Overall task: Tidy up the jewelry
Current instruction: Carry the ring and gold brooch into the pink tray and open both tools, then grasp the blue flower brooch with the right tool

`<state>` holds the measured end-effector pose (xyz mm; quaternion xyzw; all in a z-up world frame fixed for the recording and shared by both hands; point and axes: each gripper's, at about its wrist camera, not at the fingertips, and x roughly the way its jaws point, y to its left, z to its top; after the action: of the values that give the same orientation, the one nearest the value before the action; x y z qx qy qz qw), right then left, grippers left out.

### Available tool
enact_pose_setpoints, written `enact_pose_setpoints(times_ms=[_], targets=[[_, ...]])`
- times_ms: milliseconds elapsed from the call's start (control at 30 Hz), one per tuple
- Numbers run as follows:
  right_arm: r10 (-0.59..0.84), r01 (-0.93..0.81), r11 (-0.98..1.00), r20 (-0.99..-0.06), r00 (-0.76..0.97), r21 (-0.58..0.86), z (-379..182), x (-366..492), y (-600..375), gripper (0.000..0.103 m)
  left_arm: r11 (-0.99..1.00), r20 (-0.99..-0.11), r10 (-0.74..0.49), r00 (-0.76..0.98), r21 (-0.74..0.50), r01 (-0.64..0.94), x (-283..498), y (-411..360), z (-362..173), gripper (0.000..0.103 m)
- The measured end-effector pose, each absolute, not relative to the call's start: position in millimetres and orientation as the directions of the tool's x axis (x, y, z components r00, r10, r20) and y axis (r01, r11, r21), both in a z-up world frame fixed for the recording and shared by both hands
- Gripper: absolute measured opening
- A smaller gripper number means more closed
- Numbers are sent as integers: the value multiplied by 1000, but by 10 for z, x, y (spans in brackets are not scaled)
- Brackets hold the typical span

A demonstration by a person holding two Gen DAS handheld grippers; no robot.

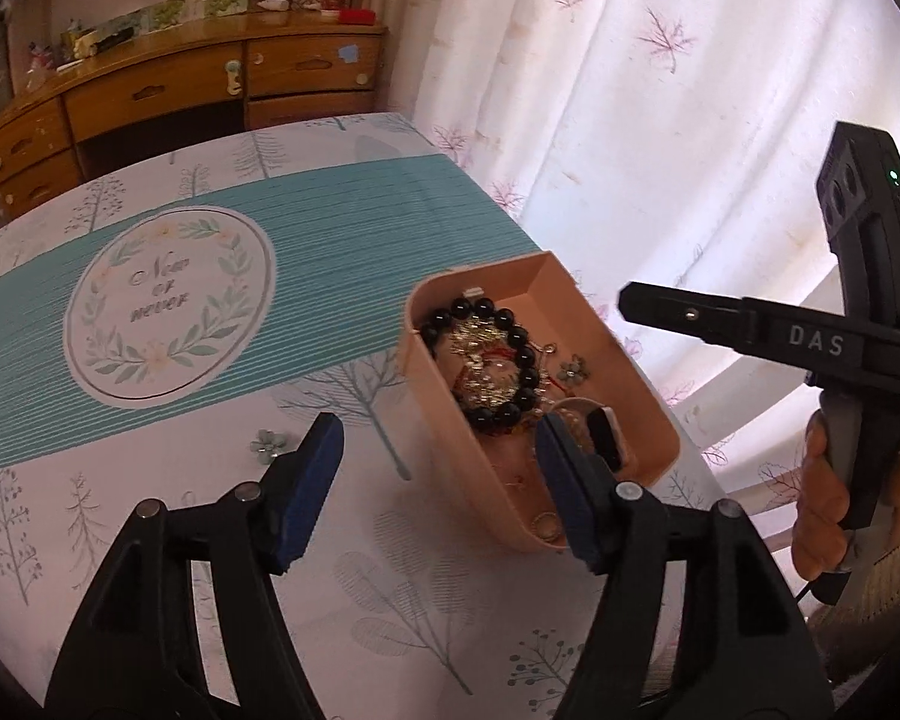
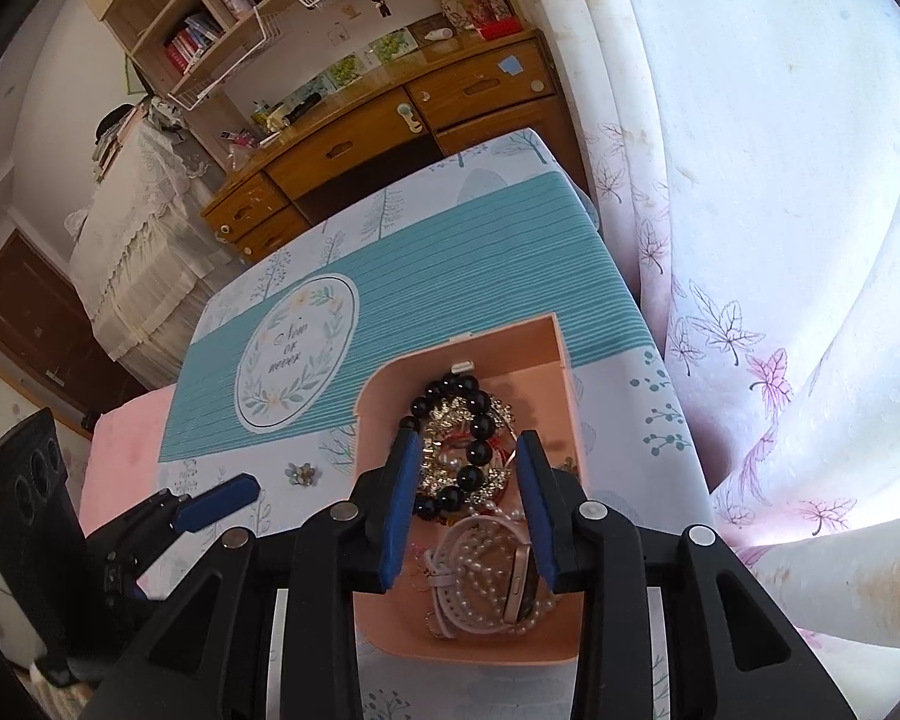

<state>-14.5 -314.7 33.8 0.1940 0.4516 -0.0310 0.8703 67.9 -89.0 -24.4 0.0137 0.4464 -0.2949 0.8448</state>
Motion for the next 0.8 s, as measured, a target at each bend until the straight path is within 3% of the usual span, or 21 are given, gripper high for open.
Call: enact_pose_setpoints(times_ms=[467, 800], targets=[[176, 50, 964, -768, 616, 261, 642, -161, -2509, 33, 935, -741, -320, 590, -148, 322, 623, 84, -59, 64], [261, -108, 965, -815, 518, 240, 303, -32, -1713, 33, 970, -762, -225, 607, -114, 216, 538, 496, -236, 64]])
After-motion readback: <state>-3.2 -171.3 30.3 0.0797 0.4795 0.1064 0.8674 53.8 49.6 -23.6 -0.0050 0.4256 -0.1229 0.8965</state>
